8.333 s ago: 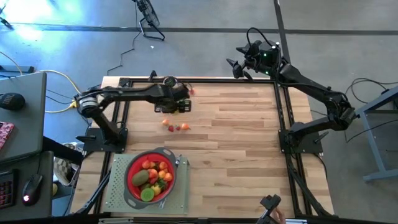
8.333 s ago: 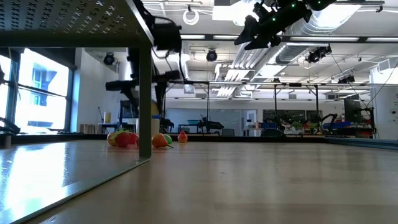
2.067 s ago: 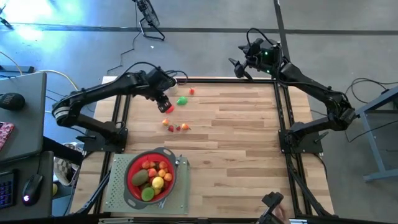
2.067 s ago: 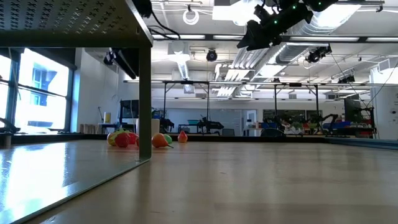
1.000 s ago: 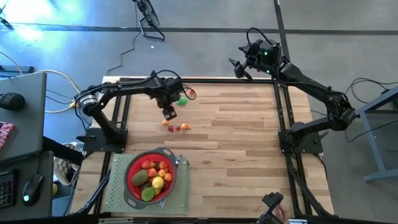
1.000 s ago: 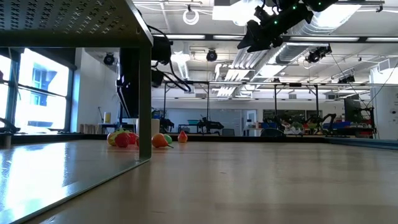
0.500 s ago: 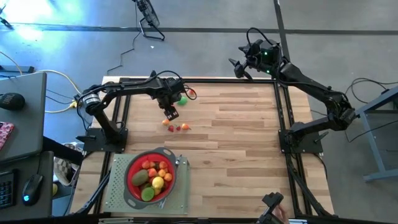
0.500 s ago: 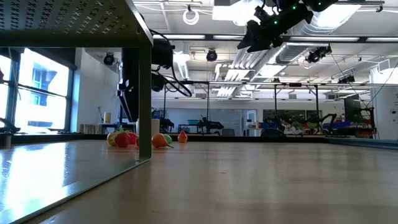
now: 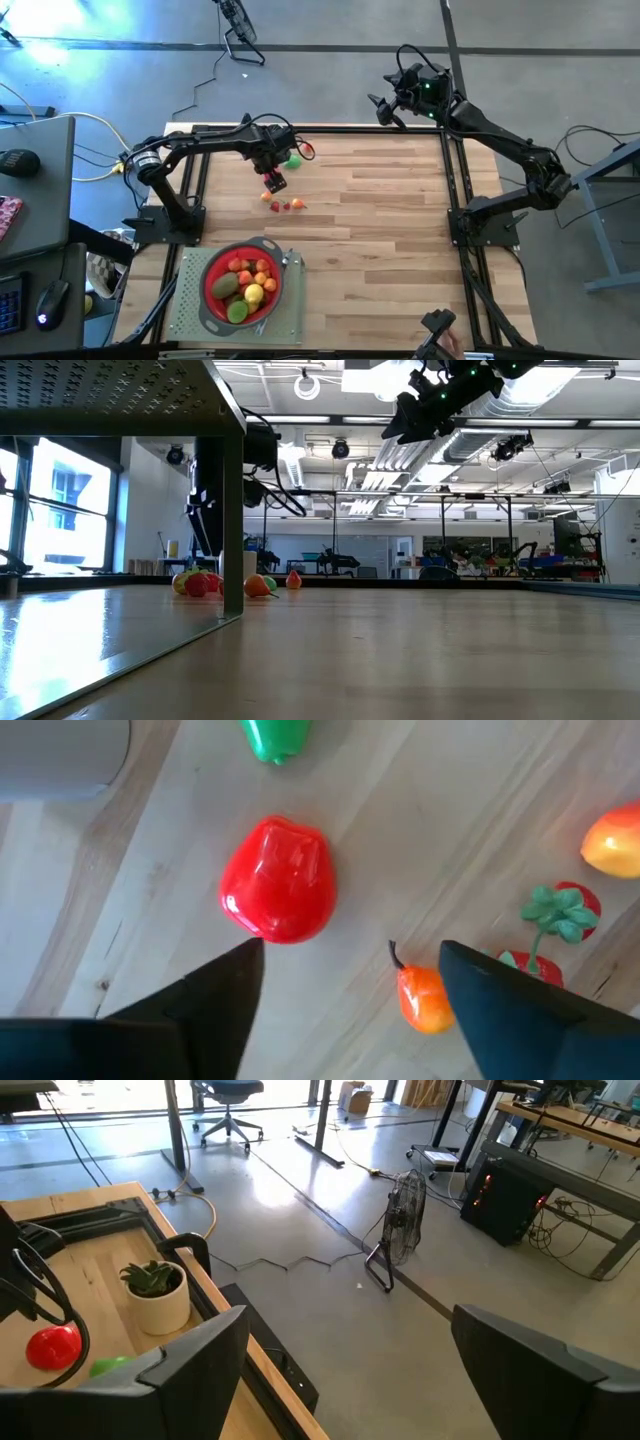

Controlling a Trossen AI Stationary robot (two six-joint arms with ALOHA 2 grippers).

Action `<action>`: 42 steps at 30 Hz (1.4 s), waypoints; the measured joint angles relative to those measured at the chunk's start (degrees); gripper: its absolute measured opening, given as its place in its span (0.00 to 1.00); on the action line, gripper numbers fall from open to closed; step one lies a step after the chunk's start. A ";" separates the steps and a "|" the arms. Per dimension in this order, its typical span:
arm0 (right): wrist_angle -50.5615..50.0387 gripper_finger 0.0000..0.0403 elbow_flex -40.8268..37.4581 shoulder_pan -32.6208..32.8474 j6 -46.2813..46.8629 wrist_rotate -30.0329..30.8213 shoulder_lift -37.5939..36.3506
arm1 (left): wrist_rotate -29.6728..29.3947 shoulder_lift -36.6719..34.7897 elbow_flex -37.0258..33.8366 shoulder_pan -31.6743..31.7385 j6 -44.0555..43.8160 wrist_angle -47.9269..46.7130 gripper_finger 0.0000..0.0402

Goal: Pick & Place Fruit
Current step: Put the half apple into the red strainer bowl on the shelf

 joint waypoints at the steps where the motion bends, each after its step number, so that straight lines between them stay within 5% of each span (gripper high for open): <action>1: 0.00 0.85 -0.01 0.00 0.01 0.00 0.00 | 0.00 0.00 0.00 0.00 -0.49 -0.06 0.76; 9: -0.03 0.85 -0.01 0.00 1.39 -0.01 0.00 | -0.09 -0.02 0.00 0.02 -0.88 -1.66 0.98; 21: -1.80 0.85 0.00 0.02 1.50 -0.01 0.00 | 0.62 -0.10 -0.67 0.03 -3.46 -0.55 0.97; 27: -1.78 0.85 -0.01 0.02 1.50 -0.01 0.00 | 11.68 -0.13 -7.19 3.35 -10.26 5.99 0.97; 42: -1.47 0.85 0.00 0.02 1.52 -0.01 0.00 | 10.48 -0.11 -8.44 10.50 -15.30 11.29 0.97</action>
